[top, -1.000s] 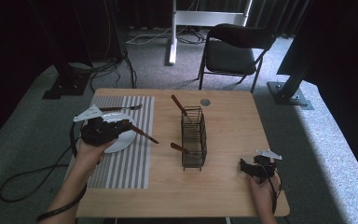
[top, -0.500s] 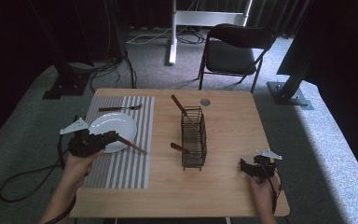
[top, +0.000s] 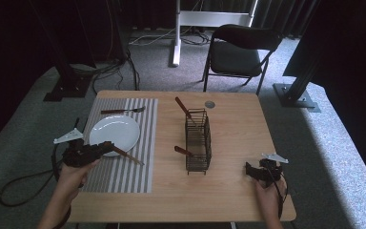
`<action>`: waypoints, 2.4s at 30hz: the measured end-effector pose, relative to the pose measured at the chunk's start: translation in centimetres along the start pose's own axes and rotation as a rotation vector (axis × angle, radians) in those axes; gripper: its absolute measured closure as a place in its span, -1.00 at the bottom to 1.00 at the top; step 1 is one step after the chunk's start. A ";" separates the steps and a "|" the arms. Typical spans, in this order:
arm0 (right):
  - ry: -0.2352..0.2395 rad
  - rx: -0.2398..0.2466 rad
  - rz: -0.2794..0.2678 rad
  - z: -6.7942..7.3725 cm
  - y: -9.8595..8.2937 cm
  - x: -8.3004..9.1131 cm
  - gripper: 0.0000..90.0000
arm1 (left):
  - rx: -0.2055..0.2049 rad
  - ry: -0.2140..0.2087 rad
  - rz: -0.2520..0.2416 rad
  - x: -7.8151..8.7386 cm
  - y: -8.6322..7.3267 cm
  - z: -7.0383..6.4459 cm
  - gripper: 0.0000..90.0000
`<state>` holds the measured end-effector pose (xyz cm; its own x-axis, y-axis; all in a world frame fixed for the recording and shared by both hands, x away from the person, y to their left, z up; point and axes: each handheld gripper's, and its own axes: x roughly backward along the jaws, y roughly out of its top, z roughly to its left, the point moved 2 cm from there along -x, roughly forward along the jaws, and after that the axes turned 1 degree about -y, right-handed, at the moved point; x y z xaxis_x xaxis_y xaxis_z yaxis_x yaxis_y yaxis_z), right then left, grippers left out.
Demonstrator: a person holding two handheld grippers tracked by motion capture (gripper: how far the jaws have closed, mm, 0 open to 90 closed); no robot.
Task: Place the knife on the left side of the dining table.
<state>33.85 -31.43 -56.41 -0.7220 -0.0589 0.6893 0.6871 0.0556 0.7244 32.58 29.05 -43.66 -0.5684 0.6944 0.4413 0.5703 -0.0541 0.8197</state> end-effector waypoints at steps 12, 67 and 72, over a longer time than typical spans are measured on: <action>0.000 0.000 0.000 0.0 0.0 0.0 -0.72 | 0.094 0.036 0.023 1.0 -1.8 2.0 0.79; 0.000 -0.002 0.001 0.0 0.0 0.0 -0.72 | 0.223 0.473 0.026 -0.1 -9.1 8.7 -0.04; 0.000 -0.002 0.001 0.0 0.0 0.0 -0.72 | 0.157 0.488 0.012 0.2 -9.6 7.4 -0.10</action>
<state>33.84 -31.41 -56.40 -0.7215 -0.0586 0.6899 0.6878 0.0538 0.7239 31.37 35.06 -54.13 -0.7505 0.2763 0.6003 0.6394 0.0740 0.7653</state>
